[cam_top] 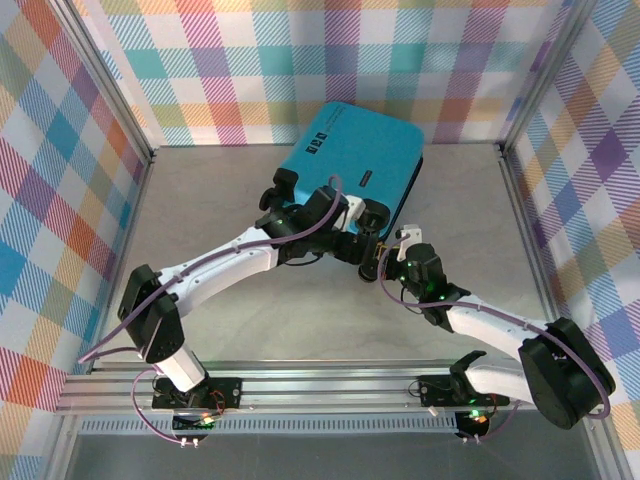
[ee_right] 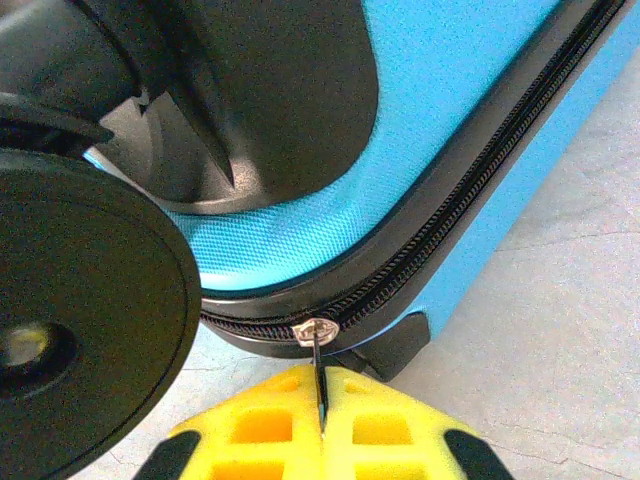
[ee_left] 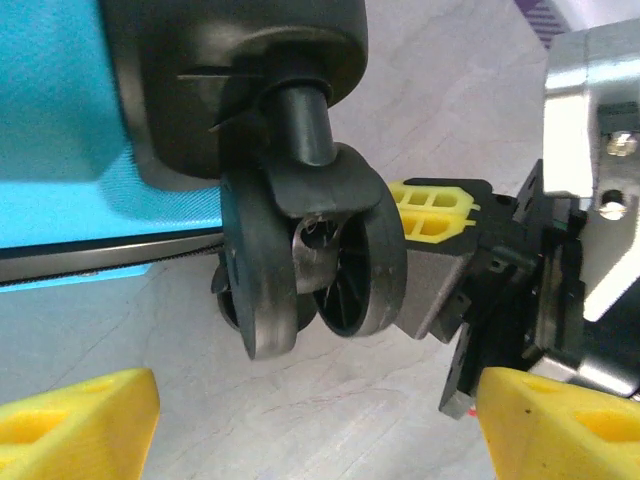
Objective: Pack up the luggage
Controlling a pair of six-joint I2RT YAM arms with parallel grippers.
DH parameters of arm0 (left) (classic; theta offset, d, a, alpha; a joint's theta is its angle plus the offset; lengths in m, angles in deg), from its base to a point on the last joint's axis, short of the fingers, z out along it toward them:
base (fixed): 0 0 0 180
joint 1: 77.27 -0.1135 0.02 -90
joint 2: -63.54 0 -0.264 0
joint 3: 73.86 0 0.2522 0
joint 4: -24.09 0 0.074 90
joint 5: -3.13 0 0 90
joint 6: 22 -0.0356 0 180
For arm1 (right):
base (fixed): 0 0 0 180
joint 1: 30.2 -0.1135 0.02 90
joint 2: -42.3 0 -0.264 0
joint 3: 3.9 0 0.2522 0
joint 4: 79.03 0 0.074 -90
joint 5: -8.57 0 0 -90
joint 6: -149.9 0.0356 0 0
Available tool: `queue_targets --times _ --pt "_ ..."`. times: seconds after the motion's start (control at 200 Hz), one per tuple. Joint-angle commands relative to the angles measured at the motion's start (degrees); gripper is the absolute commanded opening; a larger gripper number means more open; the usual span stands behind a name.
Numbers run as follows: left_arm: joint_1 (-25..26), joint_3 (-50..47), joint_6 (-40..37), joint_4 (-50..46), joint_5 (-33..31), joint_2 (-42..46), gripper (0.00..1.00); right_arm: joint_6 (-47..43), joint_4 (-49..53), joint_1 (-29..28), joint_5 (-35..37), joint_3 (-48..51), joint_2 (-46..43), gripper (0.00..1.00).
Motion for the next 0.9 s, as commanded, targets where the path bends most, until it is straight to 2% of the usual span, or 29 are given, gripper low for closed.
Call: queue_targets --times 0.0,0.325,0.59,0.735,0.895 --pt "1.0 3.0 0.0 0.4 -2.3 -2.0 0.84 -0.7 -2.9 -0.6 -1.0 0.5 -2.6 0.0" --pt "2.4 9.0 -1.8 -1.8 -4.8 -8.4 0.83 -1.0 -2.6 -0.6 -1.5 0.8 -3.2 0.0" --pt "3.5 11.3 -3.6 -5.1 -9.3 -11.7 0.64 -1.2 -3.1 -0.1 -2.1 0.7 -2.2 0.0" --pt "3.9 10.7 -4.7 -6.4 -10.7 -11.8 0.54 -0.7 -2.6 2.6 -3.4 0.4 -1.6 0.0" --pt "4.1 8.2 -6.2 -5.7 -10.1 -10.4 0.52 -1.1 0.4 6.9 -4.2 -1.7 -1.3 0.0"
